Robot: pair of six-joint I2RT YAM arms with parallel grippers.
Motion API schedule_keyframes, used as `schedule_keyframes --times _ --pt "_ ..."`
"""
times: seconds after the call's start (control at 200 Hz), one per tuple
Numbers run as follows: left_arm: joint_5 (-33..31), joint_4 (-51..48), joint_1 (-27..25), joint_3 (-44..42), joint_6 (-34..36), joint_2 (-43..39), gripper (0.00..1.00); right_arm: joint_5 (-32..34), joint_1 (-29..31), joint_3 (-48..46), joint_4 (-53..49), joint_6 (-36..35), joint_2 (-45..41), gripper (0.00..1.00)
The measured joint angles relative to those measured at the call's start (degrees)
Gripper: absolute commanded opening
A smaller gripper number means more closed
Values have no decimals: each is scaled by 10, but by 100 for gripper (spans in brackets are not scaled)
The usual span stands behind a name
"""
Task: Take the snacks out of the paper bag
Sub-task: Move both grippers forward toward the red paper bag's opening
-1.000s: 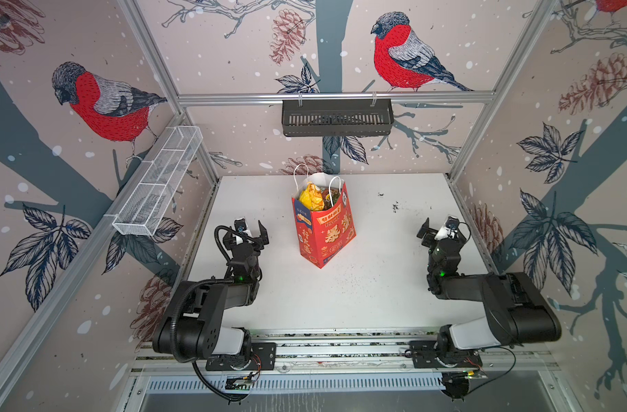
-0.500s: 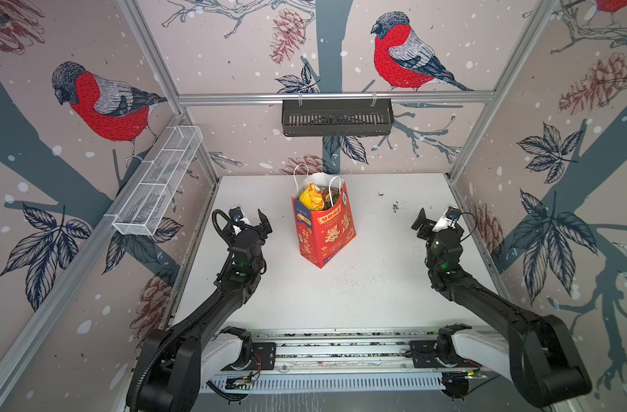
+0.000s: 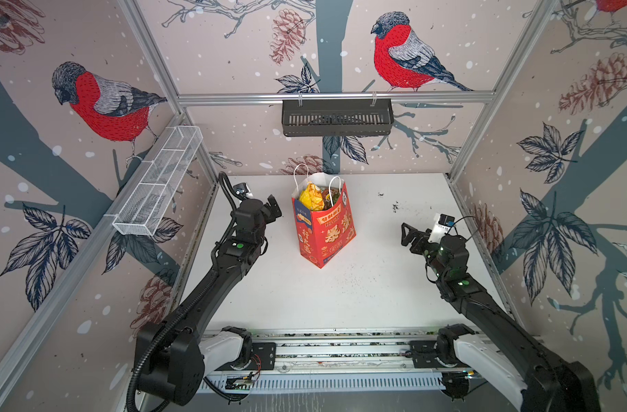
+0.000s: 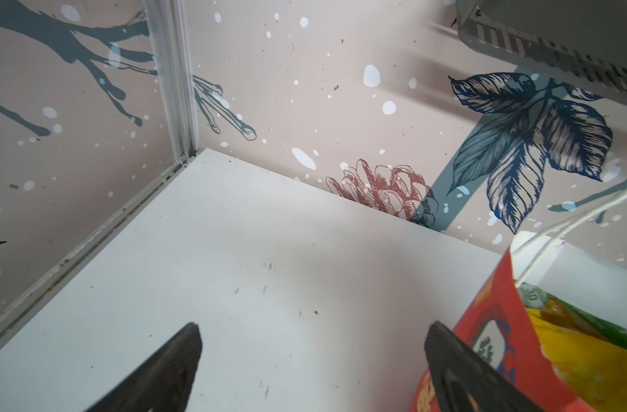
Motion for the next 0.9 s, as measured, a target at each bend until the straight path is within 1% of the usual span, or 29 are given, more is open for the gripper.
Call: schedule_keyframes --times 0.155,0.2,0.315,0.395,0.715,0.901 --pt "51 -50 0 47 -14 10 95 -13 4 1 -50 0 -26 100" --pt "63 -73 -1 72 -14 20 95 -13 7 1 -63 -1 -29 100" --pt "82 -106 -2 128 -12 48 93 -9 26 -2 -81 -4 -29 100" --pt "97 -123 -2 149 -12 63 91 -3 38 -4 -90 -7 -26 100" --pt "170 -180 -2 229 3 137 90 13 45 -17 -91 -10 -28 100" --pt "196 -213 -3 282 8 176 90 19 45 -26 -91 -10 -30 100"
